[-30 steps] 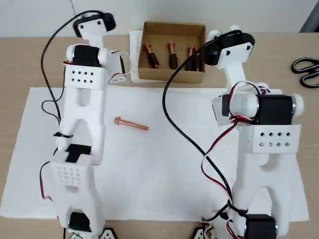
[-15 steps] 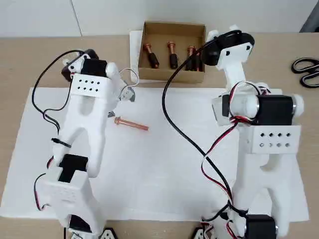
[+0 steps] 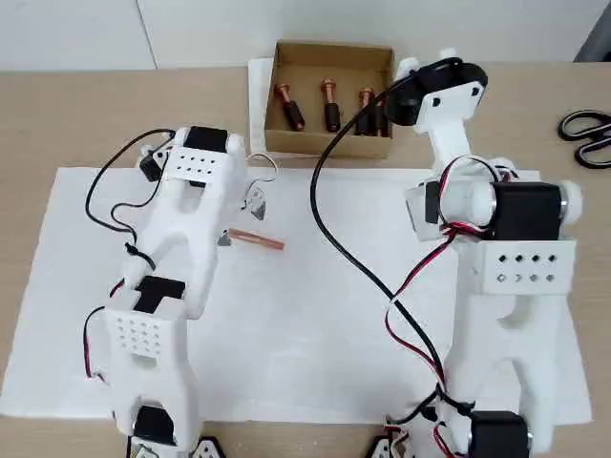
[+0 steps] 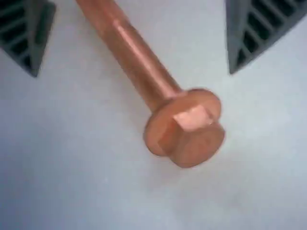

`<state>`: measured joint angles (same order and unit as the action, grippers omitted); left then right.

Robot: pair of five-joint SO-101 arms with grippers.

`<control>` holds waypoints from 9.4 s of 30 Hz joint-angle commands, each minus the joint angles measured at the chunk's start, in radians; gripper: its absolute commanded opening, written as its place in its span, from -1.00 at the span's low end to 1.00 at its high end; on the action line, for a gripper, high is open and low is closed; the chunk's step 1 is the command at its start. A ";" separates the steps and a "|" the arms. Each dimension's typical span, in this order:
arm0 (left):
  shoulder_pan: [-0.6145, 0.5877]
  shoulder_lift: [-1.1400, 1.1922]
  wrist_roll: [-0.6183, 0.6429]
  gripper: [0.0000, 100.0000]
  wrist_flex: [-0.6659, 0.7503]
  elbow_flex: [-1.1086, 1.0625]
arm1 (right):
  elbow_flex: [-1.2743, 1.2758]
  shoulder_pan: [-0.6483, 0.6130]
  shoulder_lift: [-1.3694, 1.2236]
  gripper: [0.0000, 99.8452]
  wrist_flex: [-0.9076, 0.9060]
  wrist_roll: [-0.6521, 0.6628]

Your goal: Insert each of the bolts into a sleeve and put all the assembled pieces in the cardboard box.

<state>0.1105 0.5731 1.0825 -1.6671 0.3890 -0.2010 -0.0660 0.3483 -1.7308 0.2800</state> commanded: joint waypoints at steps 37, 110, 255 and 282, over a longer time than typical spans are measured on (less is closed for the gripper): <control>0.018 0.084 0.005 -0.83 0.009 0.076 | -0.009 -0.005 0.038 -0.99 0.008 0.003; -0.021 0.084 -0.054 -0.86 -0.084 0.108 | -0.009 -0.002 0.036 -0.99 0.038 0.009; -0.054 -0.089 -1.077 -0.73 0.146 -0.163 | -0.006 -0.005 0.137 -0.99 0.005 -0.017; 0.034 -0.100 -0.980 -0.99 0.173 -0.180 | -0.006 -0.007 0.137 -0.99 0.008 -0.018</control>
<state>0.1089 0.4933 0.0990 -1.4339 0.1343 -0.2010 -0.0721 0.4511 -1.7154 0.2754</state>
